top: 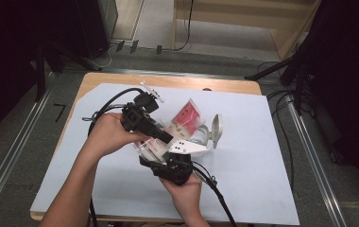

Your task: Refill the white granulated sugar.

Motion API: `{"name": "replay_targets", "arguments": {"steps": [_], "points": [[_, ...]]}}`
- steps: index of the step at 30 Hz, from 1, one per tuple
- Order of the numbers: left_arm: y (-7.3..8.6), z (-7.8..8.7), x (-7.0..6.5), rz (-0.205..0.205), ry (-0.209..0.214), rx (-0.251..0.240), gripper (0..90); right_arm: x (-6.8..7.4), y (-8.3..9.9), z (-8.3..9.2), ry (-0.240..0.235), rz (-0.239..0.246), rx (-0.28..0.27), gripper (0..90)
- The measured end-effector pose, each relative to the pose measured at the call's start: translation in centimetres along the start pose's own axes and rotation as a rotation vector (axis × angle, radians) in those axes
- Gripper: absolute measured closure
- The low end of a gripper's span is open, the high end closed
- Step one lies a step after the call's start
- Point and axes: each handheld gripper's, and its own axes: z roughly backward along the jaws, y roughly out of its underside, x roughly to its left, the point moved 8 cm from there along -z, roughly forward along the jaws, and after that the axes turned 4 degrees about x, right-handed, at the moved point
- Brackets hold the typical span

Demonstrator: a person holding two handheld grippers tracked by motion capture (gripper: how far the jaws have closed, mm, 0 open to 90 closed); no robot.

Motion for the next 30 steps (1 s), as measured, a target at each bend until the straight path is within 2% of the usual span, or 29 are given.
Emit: {"name": "replay_targets", "arguments": {"steps": [4,7,9,11,14,16,19,21,25,27,30], "points": [[0.1,0.2,0.3,-0.002,0.015,-0.007,56.8,0.1,-0.1,0.2,0.0,0.006,-0.007,68.5],[0.4,0.5,0.3,0.006,0.054,-0.006,55.5,-0.1,0.0,0.3,0.008,0.003,-0.01,68.6],[0.4,0.5,0.4,0.035,0.079,-0.013,55.5,0.0,0.1,0.4,0.002,-0.002,-0.013,68.6],[0.5,0.5,0.6,0.046,0.084,-0.008,56.3,-0.1,0.0,0.4,0.001,-0.001,-0.013,68.6],[0.5,0.4,0.9,0.101,0.057,0.005,61.4,-0.1,0.1,0.2,0.001,-0.004,-0.007,68.2],[0.4,0.3,1.1,0.141,0.033,0.004,63.7,-0.3,0.2,-0.1,-0.01,-0.018,0.021,67.0],[0.2,0.2,1.2,0.197,0.01,-0.003,64.1,-0.5,0.1,-0.2,0.003,-0.015,0.053,62.0],[0.0,0.2,1.3,0.218,-0.006,-0.016,64.0,-0.5,0.0,-0.4,0.036,0.009,0.078,56.9],[-0.2,0.3,1.1,0.198,-0.041,-0.026,63.7,-0.5,-0.2,-0.5,0.036,-0.007,0.071,60.2],[-0.4,0.2,0.8,0.167,-0.051,-0.03,62.2,-0.5,-0.2,-0.6,0.022,-0.031,0.069,64.8],[-0.6,0.3,0.5,0.151,-0.032,-0.044,59.0,-0.2,-0.5,-0.5,-0.013,-0.057,0.03,67.3]]}}
